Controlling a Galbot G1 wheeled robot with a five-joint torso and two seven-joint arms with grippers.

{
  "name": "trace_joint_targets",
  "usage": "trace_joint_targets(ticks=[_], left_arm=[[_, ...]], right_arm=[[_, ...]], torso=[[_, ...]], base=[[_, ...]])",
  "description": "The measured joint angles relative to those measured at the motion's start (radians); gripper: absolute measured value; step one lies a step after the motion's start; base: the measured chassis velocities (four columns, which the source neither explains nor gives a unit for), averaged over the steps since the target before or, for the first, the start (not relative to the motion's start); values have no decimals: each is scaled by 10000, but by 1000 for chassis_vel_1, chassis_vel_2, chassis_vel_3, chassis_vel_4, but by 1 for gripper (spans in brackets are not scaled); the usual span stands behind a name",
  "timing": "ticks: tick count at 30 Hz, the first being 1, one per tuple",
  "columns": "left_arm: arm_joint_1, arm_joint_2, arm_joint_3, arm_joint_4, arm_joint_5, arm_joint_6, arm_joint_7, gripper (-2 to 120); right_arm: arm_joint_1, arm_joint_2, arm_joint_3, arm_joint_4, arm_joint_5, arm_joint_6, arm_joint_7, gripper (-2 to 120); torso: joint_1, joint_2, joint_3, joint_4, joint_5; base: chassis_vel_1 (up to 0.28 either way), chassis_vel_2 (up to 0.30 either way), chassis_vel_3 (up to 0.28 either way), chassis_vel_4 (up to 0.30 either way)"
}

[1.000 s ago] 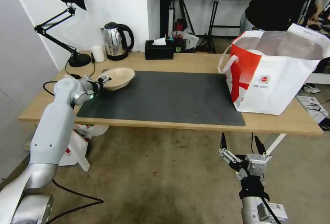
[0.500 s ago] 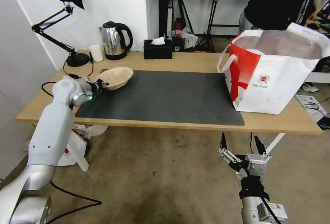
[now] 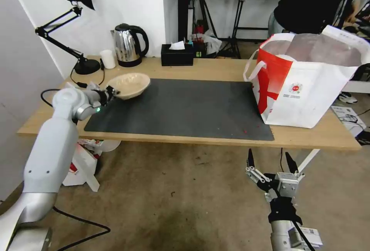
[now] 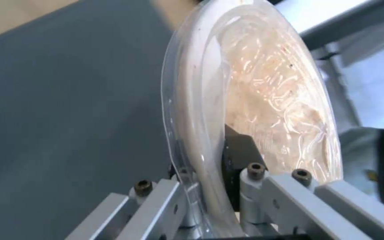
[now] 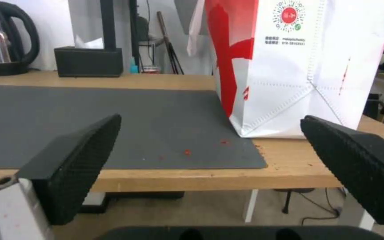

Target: Pick up the trash from the table and place it into the takeout bag.

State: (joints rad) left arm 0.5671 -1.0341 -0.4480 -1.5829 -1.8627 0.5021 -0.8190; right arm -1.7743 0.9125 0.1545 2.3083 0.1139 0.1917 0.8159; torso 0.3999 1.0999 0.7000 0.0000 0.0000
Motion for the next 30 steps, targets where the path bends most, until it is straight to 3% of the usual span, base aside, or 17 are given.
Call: trace_joint_targets(ticks=[6,9,12,13,17,22,26,27,28,29,30], left_arm=[[-1262,459,636,-712,-949,-292,56,4],[-2029,645,1249,-595,-1051,-433,310,4],[-3380,894,2497,-95,-1074,-694,1006,4],[-3380,894,2497,-95,-1074,-694,1006,4],[-4810,660,3793,688,-1022,-888,2201,3],[-5449,423,4420,1150,-838,-979,2794,3],[-6918,-316,5948,2543,-231,-1191,4309,3],[-6918,-316,5948,2543,-231,-1191,4309,3],[-7232,-516,6282,2915,-8,-1248,4747,3],[-7744,-894,6992,3609,647,-1460,5821,3],[-7744,-894,6992,3609,647,-1460,5821,3]], right_arm=[[0,0,0,0,0,0,0,100],[0,0,0,0,0,0,0,100],[0,0,1,0,0,0,1,100],[0,0,1,0,0,0,1,100],[0,0,0,0,0,0,0,100],[0,0,0,0,0,0,0,100],[0,0,0,0,0,0,0,100],[0,0,0,0,0,0,0,100],[0,0,0,0,0,0,0,100],[1,0,-1,0,0,0,0,100],[1,0,-1,0,0,0,0,100]], torso=[[0,2,-1,-3,3],[1,1,0,-4,1],[0,2,0,0,3],[0,2,0,0,3],[0,2,0,4,2],[1,2,0,1,0],[1,1,1,-6,3],[1,1,1,-6,3],[2,1,1,-4,1],[1,1,0,1,6],[1,1,0,1,6]], base=[[0,0,0,0],[0,0,0,0],[0,0,0,0],[0,0,0,0],[0,0,0,0],[0,0,0,0],[0,0,0,0],[0,0,0,0],[0,0,0,0],[0,0,0,0],[0,0,0,0]])
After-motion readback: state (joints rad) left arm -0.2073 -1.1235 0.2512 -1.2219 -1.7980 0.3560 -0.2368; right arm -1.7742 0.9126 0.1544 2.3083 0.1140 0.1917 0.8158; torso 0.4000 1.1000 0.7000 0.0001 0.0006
